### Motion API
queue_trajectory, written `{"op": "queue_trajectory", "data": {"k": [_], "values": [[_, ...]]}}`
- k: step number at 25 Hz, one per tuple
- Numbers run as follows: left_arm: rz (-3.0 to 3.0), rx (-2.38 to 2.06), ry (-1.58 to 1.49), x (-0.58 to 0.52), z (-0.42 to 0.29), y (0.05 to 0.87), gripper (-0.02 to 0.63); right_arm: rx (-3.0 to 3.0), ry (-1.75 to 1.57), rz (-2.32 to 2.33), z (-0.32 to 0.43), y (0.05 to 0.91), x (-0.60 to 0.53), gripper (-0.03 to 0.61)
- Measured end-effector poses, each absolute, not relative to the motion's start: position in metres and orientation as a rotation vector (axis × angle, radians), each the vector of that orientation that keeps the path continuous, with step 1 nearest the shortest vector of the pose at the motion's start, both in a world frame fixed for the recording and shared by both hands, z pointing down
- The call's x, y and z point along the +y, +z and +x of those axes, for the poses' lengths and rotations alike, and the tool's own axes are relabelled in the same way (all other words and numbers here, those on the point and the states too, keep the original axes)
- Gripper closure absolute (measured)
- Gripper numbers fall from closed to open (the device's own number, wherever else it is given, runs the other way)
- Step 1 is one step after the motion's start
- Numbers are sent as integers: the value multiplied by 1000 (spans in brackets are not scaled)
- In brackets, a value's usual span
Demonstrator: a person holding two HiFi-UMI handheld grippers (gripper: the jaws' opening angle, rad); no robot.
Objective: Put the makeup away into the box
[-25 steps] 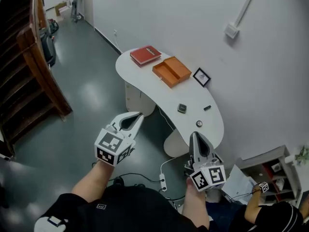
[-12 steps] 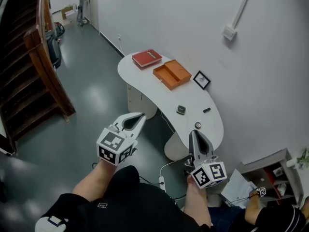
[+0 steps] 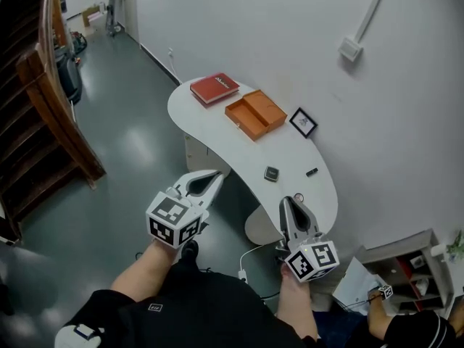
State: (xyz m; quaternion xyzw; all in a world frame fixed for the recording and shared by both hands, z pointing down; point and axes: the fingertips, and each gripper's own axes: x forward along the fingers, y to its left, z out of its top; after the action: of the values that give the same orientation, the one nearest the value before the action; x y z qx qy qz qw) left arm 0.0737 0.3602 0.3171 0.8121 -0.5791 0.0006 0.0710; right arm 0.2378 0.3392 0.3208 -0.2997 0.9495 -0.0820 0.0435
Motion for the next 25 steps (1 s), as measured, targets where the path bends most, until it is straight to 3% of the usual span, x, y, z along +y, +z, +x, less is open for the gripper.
{"op": "queue_trajectory", "data": {"k": [12, 19, 25], "values": [[2445, -1662, -21, 262, -33, 324, 600, 2936, -270, -981, 135, 324, 240, 540], [2451, -1634, -21, 230, -78, 332, 600, 2906, -247, -1121, 129, 331, 201, 540], [2446, -1585, -14, 211, -77, 344, 600, 2927, -249, -1140, 124, 338, 176, 540]]}}
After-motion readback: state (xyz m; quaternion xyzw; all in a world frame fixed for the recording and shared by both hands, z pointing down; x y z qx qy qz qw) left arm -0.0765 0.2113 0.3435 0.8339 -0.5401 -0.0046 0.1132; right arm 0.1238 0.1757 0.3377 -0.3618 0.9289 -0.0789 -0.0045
